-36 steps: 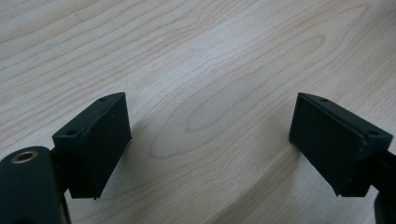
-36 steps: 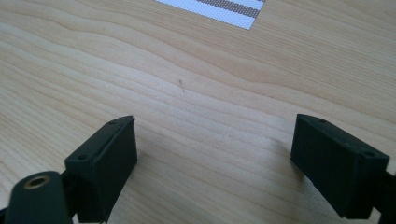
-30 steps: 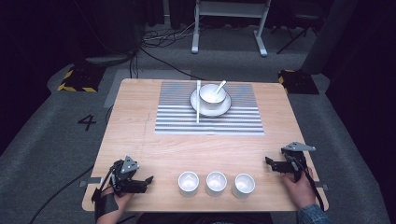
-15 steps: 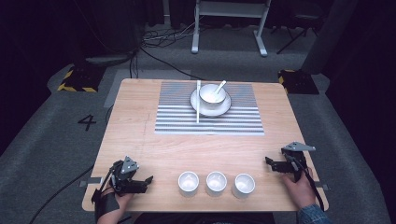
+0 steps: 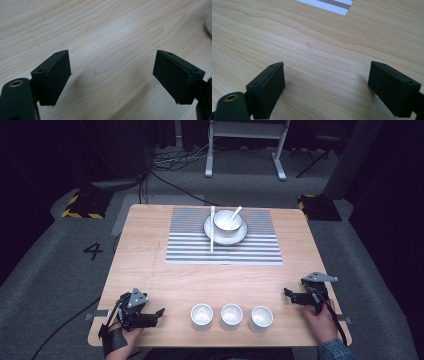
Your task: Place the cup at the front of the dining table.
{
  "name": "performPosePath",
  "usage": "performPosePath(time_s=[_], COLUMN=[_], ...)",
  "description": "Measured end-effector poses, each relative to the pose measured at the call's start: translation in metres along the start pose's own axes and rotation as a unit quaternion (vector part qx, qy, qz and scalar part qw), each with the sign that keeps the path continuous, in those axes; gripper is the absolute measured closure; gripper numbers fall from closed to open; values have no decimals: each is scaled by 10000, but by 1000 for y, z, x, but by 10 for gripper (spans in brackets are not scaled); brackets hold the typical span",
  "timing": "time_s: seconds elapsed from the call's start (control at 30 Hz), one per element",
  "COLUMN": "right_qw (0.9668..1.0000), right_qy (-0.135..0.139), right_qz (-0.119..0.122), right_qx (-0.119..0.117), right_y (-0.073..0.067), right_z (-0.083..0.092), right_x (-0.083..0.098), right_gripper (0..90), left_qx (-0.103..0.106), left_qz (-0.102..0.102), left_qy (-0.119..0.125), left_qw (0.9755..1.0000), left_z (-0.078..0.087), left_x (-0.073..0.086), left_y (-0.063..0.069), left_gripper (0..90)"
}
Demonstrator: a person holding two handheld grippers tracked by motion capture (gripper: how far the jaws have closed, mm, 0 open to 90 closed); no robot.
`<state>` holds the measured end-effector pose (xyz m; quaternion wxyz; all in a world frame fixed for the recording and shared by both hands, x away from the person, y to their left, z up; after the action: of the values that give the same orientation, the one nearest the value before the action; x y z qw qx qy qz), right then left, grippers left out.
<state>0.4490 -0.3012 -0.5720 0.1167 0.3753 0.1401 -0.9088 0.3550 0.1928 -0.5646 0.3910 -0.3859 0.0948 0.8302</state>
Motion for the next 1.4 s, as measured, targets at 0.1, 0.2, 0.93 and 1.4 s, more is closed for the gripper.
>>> performPosePath(time_s=[0.1,0.2,0.93,1.4], right_qw=[10000,10000,10000,10000], right_qy=[0,-4,-3,-4], right_qz=[-1,-7,-9,-7], right_qx=[0,-3,-2,-2], right_y=[0,0,0,0], right_z=[0,0,0,0], right_x=[0,0,0,0], right_gripper=[143,143,143,143], left_qx=[16,38,189,676], left_qz=[-26,-83,-6,-284], left_qy=[276,482,1694,1870], left_qw=[9996,9988,9854,9796], left_z=[6,11,37,30], left_x=[-9,-15,-51,-78], left_y=[3,6,17,51], left_gripper=[153,154,156,156])
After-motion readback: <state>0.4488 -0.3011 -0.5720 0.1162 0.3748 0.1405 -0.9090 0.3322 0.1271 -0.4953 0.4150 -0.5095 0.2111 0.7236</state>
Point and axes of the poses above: each handheld gripper's, and its own axes: z roughly backward along the jaws, x roughly out of its underside, y roughly to its right, the point moved 10 cm from there along -z, roughly forward along the jaws, and after that the axes turned 14 degrees about -z, right-handed, at the moved point
